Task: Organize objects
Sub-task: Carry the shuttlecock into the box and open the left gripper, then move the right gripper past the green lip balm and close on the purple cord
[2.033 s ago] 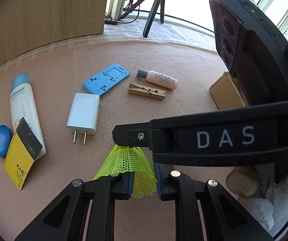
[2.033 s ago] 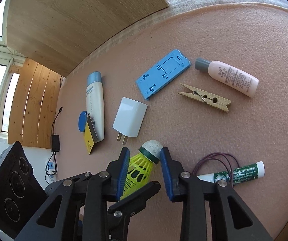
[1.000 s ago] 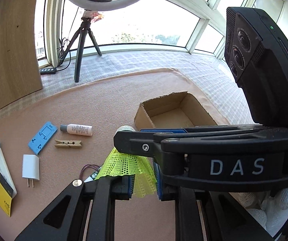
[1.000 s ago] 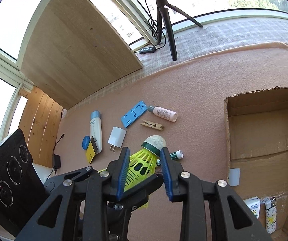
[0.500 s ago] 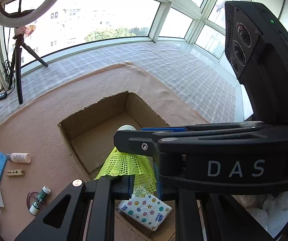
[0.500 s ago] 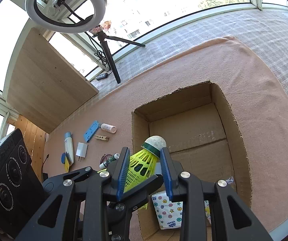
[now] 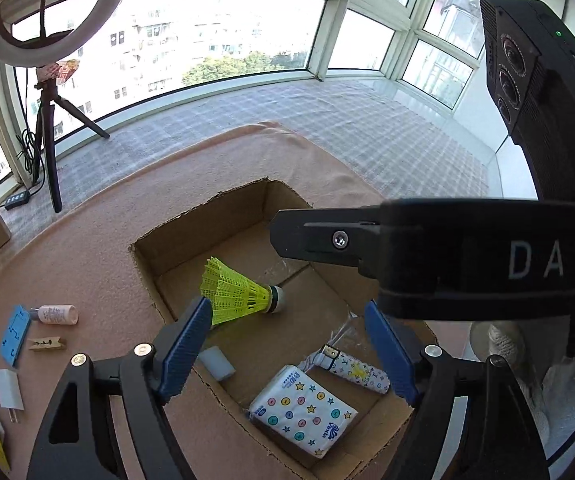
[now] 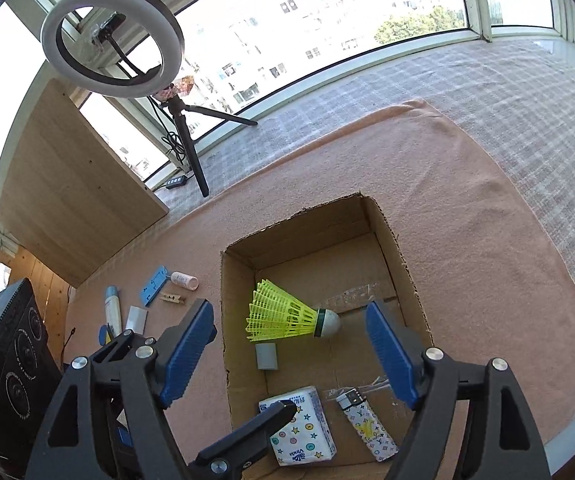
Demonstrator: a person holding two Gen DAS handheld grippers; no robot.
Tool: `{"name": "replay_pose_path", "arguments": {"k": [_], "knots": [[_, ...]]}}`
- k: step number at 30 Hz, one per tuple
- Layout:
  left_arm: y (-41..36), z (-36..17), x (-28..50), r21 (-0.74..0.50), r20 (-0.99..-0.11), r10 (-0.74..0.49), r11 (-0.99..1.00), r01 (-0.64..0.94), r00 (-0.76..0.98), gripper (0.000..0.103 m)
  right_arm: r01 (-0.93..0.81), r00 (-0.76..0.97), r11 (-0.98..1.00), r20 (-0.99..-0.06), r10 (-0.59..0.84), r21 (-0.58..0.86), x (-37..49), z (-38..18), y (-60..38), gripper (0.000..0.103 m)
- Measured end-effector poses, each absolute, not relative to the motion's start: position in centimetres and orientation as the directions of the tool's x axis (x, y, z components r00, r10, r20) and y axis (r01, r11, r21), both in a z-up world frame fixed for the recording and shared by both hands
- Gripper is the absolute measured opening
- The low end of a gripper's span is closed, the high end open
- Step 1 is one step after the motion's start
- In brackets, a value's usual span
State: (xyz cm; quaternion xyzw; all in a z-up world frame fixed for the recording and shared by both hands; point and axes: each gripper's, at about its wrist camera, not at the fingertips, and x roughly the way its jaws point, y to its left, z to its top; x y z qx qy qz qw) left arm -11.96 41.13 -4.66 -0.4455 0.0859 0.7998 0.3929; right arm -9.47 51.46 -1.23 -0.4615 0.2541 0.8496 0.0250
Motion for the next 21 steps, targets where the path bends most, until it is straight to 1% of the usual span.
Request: {"name": "replay_pose_path", "arguments": {"k": [8,14,21], "knots": [[36.5,-4.5,-12.2,-0.211,-0.789,0.521,-0.727,-0.654,-0.325,0.081,-0.232,-0.59,-0.89,-0.784,-0.191,0.392,-10.2,-0.9,49.4,0.075],[29.4,-5.1,-12.6,-0.211,-0.801,0.474,-0.796,-0.568,-0.366,0.081,-0.164,-0.602,-0.882,-0.753,-0.265,0.441,-11.0,-1.0,46.9,0.075],[19.6,-5.6,-12.4,-0.207,-0.816,0.393,-0.883,-0.421,-0.424,0.081,-0.059,-0.553,-0.903,-0.767,-0.325,0.426,-13.1,-1.6,41.6,0.075]]}}
